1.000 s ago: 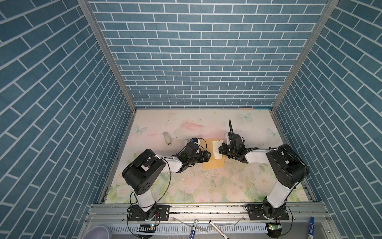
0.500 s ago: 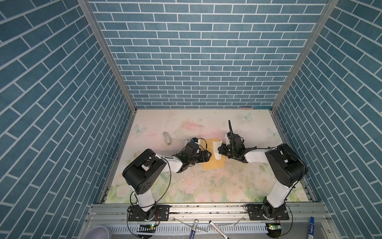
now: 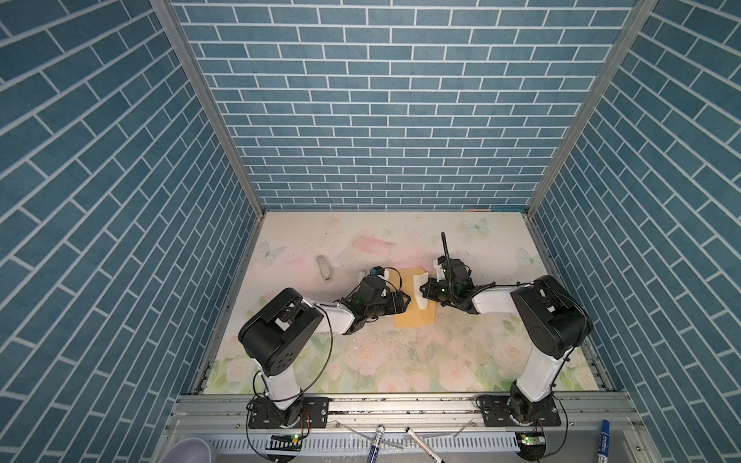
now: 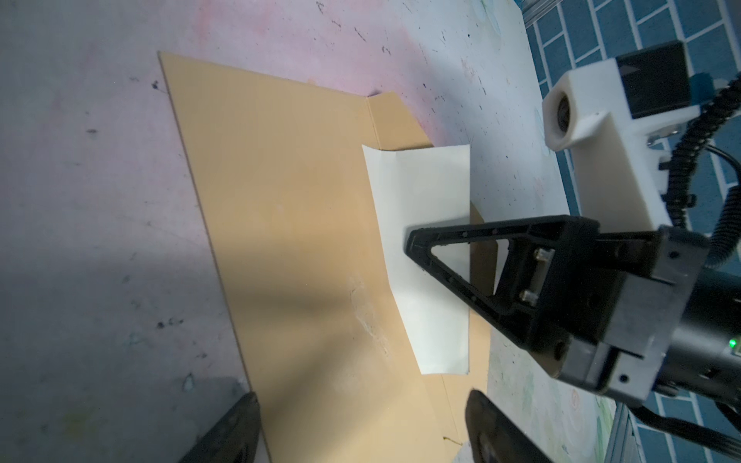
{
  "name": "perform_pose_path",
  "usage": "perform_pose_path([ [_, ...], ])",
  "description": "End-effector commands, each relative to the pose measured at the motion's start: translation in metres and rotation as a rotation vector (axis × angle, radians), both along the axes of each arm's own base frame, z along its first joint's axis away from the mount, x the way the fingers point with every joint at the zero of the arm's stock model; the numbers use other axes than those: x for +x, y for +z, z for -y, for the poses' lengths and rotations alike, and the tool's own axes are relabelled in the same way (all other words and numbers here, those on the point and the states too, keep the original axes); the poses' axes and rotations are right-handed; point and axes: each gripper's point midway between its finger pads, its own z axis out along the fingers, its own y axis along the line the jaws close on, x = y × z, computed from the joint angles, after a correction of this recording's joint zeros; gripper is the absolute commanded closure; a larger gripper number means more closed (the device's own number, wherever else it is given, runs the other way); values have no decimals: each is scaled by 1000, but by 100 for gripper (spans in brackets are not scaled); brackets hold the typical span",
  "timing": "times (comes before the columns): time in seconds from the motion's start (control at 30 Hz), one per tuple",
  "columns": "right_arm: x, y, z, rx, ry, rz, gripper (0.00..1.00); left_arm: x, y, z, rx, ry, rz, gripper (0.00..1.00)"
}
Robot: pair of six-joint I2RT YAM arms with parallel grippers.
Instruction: Place the letter into the envelope and seal it
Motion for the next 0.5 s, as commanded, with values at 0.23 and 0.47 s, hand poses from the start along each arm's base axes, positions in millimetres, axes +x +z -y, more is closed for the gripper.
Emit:
perform_pose_path([
  [0.23,6,1,-13,43,19,-34,100,-8,-20,-2,40,-10,-56,19],
  [0.47,6,0,-18,54,38,-52,100,-8,-22,-2,41,-10,-59,19],
])
